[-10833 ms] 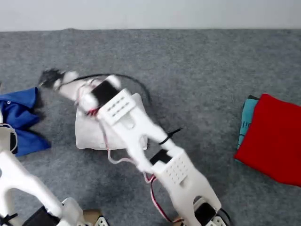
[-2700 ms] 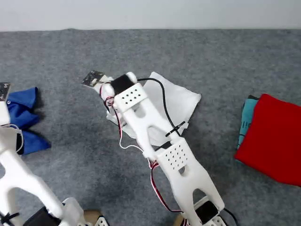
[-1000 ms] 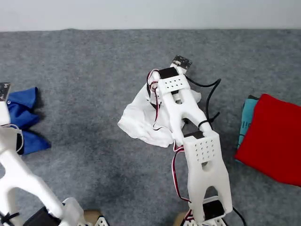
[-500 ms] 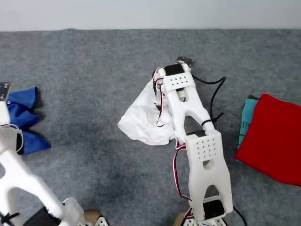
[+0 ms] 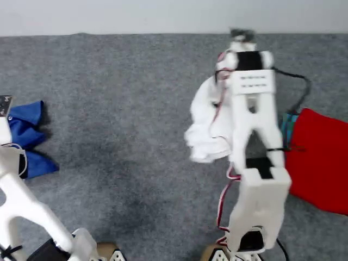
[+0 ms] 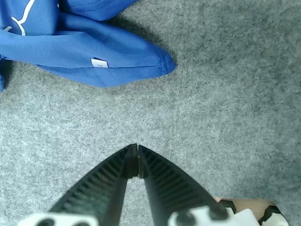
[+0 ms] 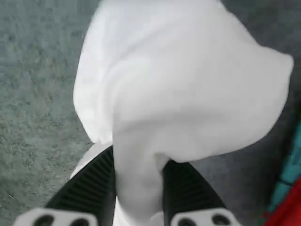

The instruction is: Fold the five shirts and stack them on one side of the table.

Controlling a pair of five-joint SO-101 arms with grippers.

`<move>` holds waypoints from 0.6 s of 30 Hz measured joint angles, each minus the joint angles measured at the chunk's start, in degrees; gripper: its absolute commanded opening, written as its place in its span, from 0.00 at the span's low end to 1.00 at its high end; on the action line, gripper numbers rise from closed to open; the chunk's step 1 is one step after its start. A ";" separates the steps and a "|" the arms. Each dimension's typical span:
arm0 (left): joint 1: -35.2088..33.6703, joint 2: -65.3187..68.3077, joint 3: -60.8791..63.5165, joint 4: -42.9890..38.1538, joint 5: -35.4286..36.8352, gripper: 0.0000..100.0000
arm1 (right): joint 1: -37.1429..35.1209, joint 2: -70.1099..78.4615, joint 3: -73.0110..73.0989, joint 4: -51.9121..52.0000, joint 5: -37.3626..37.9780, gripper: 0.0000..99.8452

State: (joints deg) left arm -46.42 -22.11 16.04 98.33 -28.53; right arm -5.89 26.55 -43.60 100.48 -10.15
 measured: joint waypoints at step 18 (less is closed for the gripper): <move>0.00 0.00 0.00 0.00 0.00 0.01 | 15.56 -24.88 16.62 0.18 13.98 0.01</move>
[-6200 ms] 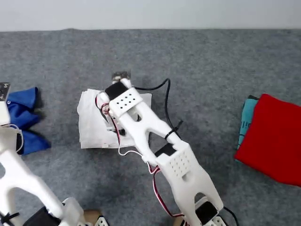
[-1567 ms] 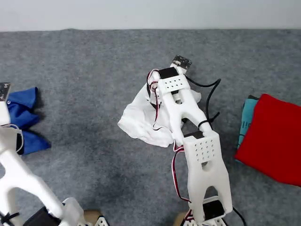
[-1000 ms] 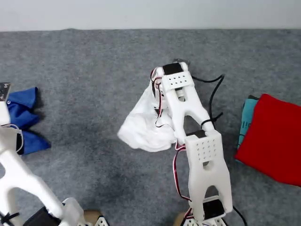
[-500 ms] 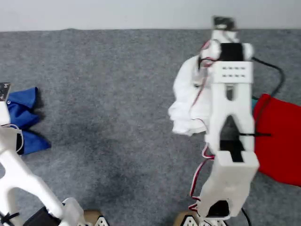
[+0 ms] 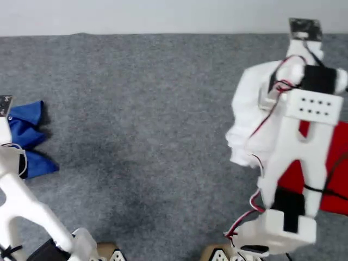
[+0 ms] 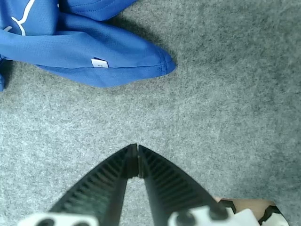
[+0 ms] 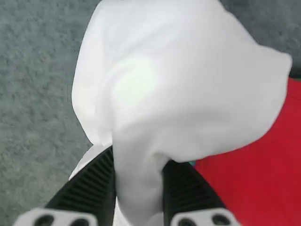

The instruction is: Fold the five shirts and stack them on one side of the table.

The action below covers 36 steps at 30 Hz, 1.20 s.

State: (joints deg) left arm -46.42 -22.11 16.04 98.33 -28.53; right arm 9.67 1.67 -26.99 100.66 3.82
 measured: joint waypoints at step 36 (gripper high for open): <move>0.00 0.00 0.00 0.53 0.00 0.01 | 30.51 11.08 3.60 -9.93 22.59 0.12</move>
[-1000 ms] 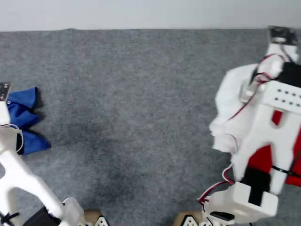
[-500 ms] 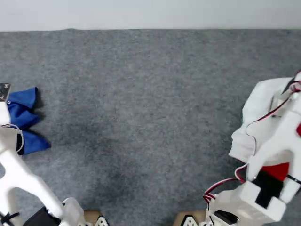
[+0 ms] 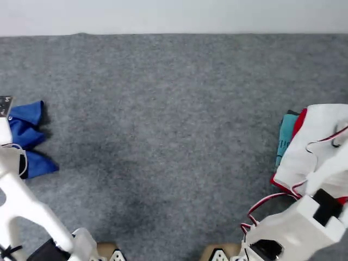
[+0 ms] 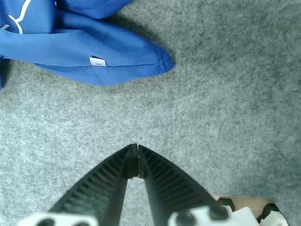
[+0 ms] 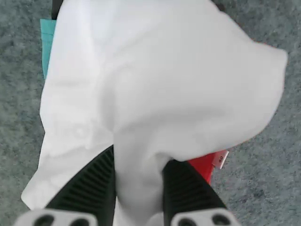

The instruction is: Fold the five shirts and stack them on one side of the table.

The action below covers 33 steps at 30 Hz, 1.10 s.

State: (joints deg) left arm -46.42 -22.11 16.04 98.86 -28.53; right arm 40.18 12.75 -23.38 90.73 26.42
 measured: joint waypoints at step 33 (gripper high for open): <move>0.00 0.00 0.00 0.26 0.00 0.01 | -6.68 -0.79 20.31 3.52 -7.21 0.01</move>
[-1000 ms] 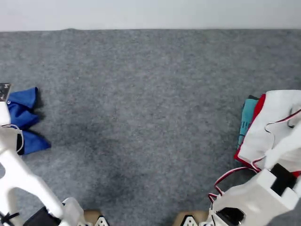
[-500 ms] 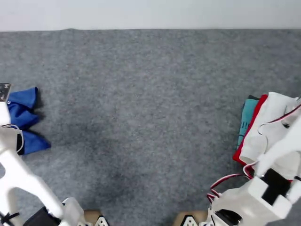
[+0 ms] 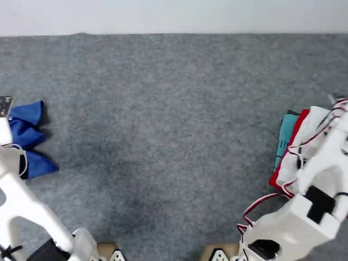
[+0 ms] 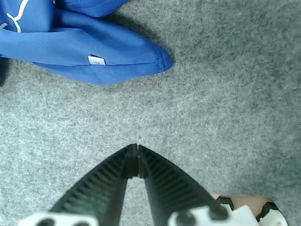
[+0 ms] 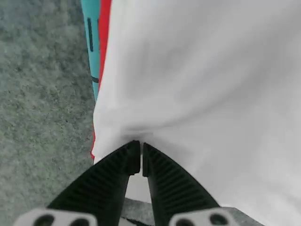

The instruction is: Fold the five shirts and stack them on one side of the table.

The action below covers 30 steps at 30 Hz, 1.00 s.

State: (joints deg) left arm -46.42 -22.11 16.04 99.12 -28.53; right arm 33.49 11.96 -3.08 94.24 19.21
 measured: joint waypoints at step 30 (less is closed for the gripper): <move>0.00 0.00 0.00 0.00 0.00 0.01 | 17.41 -16.79 12.04 -11.16 16.09 0.01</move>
State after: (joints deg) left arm -46.42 -22.11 16.04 99.12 -28.53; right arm 50.90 -4.84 8.97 83.08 35.30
